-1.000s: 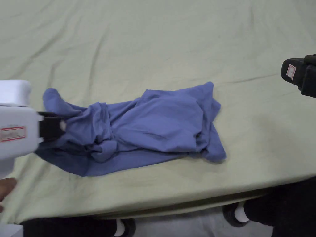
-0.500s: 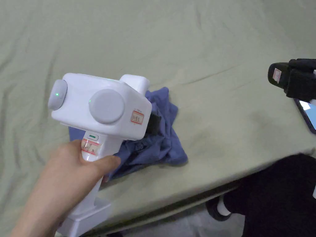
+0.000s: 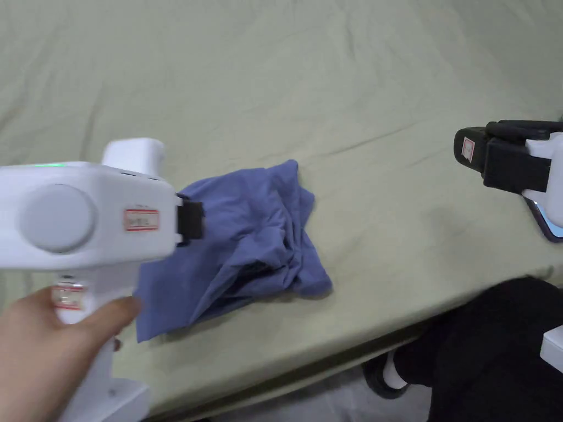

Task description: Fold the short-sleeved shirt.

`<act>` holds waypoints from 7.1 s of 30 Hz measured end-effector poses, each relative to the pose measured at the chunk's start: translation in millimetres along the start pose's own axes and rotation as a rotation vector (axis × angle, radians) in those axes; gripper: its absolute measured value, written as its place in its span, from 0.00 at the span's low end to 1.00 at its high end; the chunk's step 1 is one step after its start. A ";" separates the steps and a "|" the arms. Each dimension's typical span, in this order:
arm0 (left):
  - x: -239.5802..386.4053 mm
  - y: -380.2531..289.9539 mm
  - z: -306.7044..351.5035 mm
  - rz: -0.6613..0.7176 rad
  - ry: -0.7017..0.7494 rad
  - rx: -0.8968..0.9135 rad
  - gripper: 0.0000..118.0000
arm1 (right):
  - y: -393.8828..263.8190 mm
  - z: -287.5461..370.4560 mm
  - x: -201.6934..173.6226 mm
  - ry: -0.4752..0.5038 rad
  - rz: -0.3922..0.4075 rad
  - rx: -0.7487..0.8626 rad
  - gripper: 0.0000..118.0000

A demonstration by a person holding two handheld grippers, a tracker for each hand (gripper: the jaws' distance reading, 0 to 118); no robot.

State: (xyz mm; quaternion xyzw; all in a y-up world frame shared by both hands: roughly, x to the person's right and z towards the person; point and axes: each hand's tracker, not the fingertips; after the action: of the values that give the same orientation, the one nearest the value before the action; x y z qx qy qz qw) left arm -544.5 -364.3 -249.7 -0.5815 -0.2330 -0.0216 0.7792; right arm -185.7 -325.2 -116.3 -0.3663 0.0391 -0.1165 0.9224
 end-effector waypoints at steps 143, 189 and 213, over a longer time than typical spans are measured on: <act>-9.2 -9.1 330.8 0.017 0.570 1.190 1.00 | 183.9 112.8 -154.5 -0.109 0.298 0.736 1.00; -34.8 -21.2 322.8 0.054 0.576 1.169 1.00 | 176.9 90.3 -179.9 -0.094 0.344 0.686 1.00; -35.7 -22.7 319.1 0.045 0.571 1.151 1.00 | 164.8 73.9 -189.1 -0.094 0.354 0.713 1.00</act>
State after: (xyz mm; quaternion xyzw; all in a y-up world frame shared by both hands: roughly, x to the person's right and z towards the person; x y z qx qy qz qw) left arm -691.1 -87.7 -174.5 -0.0461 0.0215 -0.0308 0.9982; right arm -326.8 -113.8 -177.9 -0.0158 0.0166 0.0547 0.9982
